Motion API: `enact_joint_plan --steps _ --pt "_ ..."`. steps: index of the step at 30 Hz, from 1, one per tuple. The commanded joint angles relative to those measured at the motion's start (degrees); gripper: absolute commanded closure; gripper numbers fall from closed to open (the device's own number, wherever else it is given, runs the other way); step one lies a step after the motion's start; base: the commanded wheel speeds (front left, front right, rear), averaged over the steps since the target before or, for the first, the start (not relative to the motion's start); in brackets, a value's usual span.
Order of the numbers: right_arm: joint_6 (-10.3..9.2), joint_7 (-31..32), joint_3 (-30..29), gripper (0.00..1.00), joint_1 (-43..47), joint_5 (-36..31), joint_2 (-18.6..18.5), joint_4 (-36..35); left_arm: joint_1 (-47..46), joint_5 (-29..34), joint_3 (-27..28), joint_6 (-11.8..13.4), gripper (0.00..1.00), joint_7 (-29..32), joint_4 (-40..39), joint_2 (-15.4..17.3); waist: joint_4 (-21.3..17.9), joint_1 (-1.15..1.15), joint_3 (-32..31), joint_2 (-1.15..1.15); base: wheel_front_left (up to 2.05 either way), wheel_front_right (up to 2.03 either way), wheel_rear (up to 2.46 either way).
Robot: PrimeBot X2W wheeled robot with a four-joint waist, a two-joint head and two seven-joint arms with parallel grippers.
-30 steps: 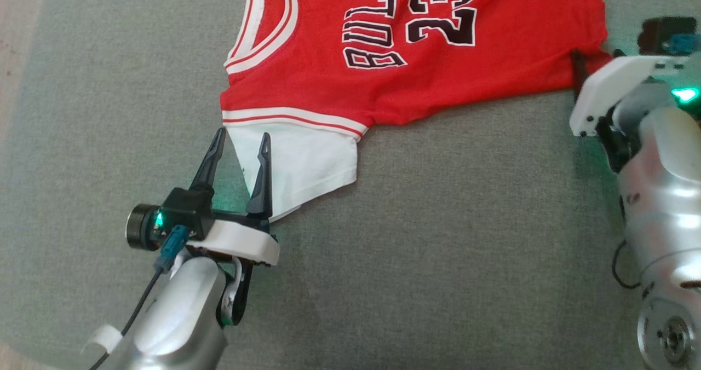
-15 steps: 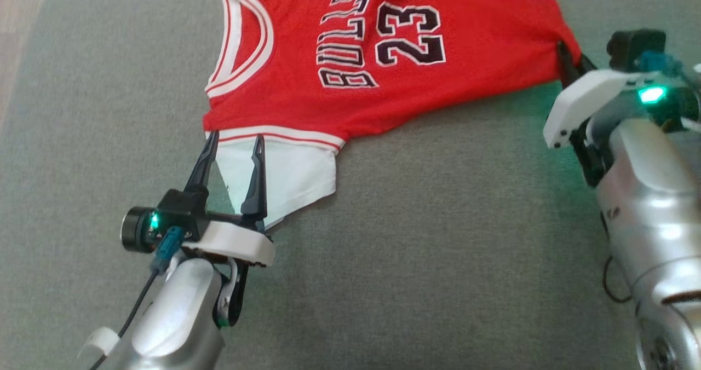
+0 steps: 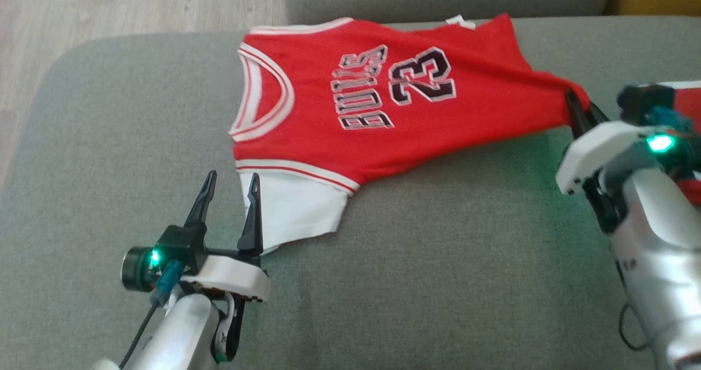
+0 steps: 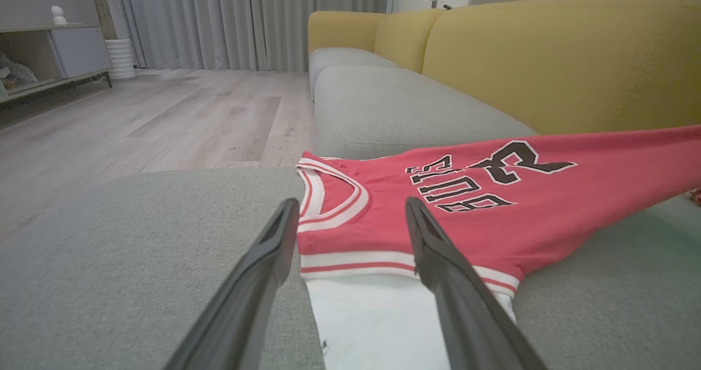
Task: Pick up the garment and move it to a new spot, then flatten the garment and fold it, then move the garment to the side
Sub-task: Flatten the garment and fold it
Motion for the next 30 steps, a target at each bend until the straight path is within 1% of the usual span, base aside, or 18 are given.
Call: enact_joint_plan --steps 1,6,10,13,15,18,20,23,30 --pt "-0.05 0.7 0.4 1.0 0.5 0.7 -0.7 -3.4 -1.0 0.5 2.1 0.2 0.0 -0.6 -1.7 0.8 0.0 0.01 -0.6 0.0 0.0 0.0 0.0" --pt "-0.05 6.7 -1.1 1.0 6.9 2.0 -1.7 -12.6 -0.4 0.5 2.2 0.1 0.0 -0.6 -2.2 1.0 0.6 0.01 -0.7 0.0 0.0 0.0 0.0" --pt "-0.05 11.3 -2.8 1.0 10.8 1.4 -2.1 -20.8 -0.7 0.6 2.1 0.0 0.0 -0.6 -2.5 1.1 1.5 0.01 0.7 0.0 0.0 0.0 0.0" --pt "-0.05 14.0 -4.0 1.0 11.8 0.6 -1.5 -25.0 -1.5 0.8 1.8 -0.2 0.0 -0.5 -2.5 1.1 2.4 0.01 2.0 0.0 0.0 0.0 0.0" --pt "-0.05 15.5 -4.5 1.0 11.5 -0.7 -1.3 -26.2 -2.0 0.8 1.5 -0.3 0.0 -0.5 -2.5 1.1 3.1 0.01 3.1 0.0 0.0 0.0 0.0" --pt "-0.05 16.5 -5.5 1.0 10.3 -2.2 -1.2 -26.1 -2.7 0.9 1.3 -0.5 0.0 -0.5 -2.4 1.1 3.8 0.01 4.1 0.0 0.0 0.0 0.0" --pt "-0.05 17.4 -6.9 1.0 8.5 -4.5 -1.2 -24.3 -3.4 1.0 1.1 -0.7 0.0 -0.5 -2.3 1.0 4.6 0.01 5.0 0.0 0.0 0.0 0.0" --pt "-0.05 18.0 -9.2 1.0 5.3 -8.1 -1.1 -20.0 -4.3 1.0 0.8 -1.0 0.0 -0.5 -2.0 0.7 5.8 0.01 6.3 0.0 0.0 0.0 0.0" --pt "-0.05 16.1 -14.5 1.0 -2.2 -17.3 -1.4 -8.3 -5.8 1.2 0.2 -1.4 0.0 -0.5 -1.3 0.2 8.1 0.01 8.3 0.0 0.0 0.0 0.0"
